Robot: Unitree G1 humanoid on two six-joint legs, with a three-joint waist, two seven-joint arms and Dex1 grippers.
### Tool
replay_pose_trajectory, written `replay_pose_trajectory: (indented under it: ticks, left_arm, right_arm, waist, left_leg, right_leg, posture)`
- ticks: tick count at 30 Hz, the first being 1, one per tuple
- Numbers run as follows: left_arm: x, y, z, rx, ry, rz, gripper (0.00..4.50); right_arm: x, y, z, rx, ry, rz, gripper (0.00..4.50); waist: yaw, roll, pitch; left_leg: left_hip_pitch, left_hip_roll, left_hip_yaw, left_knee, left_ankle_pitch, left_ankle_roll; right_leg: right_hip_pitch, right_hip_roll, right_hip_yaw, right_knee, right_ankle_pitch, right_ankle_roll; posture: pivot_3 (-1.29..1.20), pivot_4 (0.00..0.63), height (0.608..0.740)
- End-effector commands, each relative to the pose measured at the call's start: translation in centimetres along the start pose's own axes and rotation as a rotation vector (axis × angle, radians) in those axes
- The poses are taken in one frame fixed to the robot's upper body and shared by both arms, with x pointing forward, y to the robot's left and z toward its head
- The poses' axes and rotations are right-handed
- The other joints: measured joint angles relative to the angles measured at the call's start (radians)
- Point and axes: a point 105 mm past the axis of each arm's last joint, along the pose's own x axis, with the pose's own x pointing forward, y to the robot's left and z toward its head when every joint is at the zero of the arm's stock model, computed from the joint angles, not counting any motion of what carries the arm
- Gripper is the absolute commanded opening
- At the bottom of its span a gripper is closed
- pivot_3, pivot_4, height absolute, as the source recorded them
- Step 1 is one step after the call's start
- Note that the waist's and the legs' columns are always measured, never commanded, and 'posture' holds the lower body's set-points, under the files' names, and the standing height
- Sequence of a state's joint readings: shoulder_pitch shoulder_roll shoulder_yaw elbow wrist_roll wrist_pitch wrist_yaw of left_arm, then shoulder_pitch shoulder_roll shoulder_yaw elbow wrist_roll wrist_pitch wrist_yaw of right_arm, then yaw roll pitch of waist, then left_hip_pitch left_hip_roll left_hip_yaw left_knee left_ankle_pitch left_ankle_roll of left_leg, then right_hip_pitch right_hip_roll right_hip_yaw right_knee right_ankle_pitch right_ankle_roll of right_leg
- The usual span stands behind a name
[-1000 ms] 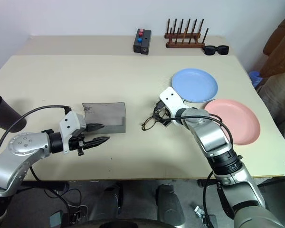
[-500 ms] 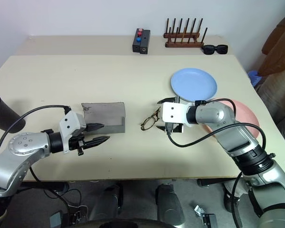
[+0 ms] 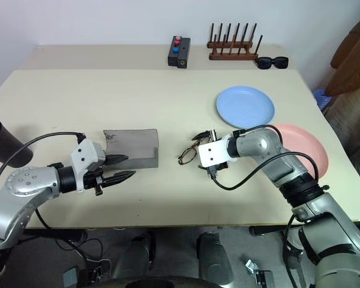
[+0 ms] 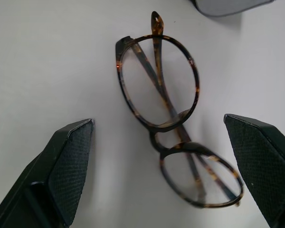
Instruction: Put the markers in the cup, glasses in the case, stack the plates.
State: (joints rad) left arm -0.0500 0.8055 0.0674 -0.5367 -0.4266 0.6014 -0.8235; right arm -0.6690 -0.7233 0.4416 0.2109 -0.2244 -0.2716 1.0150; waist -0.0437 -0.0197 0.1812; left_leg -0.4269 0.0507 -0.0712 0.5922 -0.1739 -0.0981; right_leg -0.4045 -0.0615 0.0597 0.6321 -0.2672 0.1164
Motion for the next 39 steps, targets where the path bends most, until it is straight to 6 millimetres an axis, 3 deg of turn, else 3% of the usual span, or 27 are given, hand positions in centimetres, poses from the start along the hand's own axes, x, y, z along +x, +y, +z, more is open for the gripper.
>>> replay_pose_trajectory:
  ticks: [1,4,18,21,24,34,39]
  left_arm:
    - [-0.5,0.0,1.2,0.046,-0.029,0.017,2.40]
    - [-0.6,0.0,1.2,0.046,-0.029,0.020,2.40]
    - [-0.4,0.1,1.2,0.045,-0.032,0.024,2.40]
    - [-0.4,0.1,1.3,0.045,-0.033,0.021,2.40]
    - [-0.3,0.1,1.3,0.044,-0.035,0.020,2.40]
    - [-0.3,0.0,1.3,0.041,-0.038,0.027,2.40]
    - [-0.6,0.1,1.3,0.041,-0.037,0.043,2.40]
  right_arm:
    - [0.2,-0.2,-0.5,-0.019,0.017,0.006,3.67]
    - [0.4,-0.4,-0.8,-0.043,0.023,0.012,2.19]
    - [0.5,-0.4,-1.8,-0.082,0.060,0.023,2.19]
    - [0.6,-0.5,-2.2,-0.091,0.073,0.034,1.38]
    - [0.7,-0.5,-2.7,-0.113,0.095,0.051,0.05]
    - [1.3,-1.3,-2.9,-0.172,0.101,0.079,0.05]
    - [0.4,-2.2,-2.4,-0.175,0.084,0.078,0.05]
  waist:
    - [0.000,0.000,0.000]
    - [0.000,0.000,0.000]
    - [0.000,0.000,0.000]
    - [0.001,0.000,0.000]
    - [0.000,0.000,0.000]
    - [-0.001,0.000,0.000]
    - [-0.001,0.000,0.000]
  left_leg:
    - [0.000,0.000,0.000,0.000,0.000,0.000]
    - [0.000,0.000,0.000,0.000,0.000,0.000]
    - [0.001,0.000,0.000,0.001,0.000,0.000]
    - [0.001,0.000,0.000,0.001,0.000,0.000]
    - [0.001,0.000,0.000,0.001,0.000,0.000]
    - [0.003,0.000,0.000,0.001,0.000,0.000]
    - [0.003,0.000,0.000,0.001,0.000,0.000]
  right_leg:
    - [0.000,0.000,0.000,0.000,0.000,0.000]
    - [0.001,0.000,0.000,0.000,0.000,0.000]
    - [0.001,0.000,0.000,0.001,0.000,0.000]
    - [0.002,0.000,0.000,0.001,0.000,0.000]
    - [0.001,0.000,0.000,0.001,0.000,0.000]
    - [0.003,0.000,0.000,0.002,0.000,0.000]
    - [0.003,0.000,0.000,0.002,0.000,0.000]
  posture:
    - [0.00,0.150,0.740]
    - [0.00,0.150,0.740]
    - [0.00,0.150,0.740]
    - [0.00,0.150,0.740]
    - [0.00,0.150,0.740]
    - [0.00,0.150,0.740]
    - [0.00,0.150,0.740]
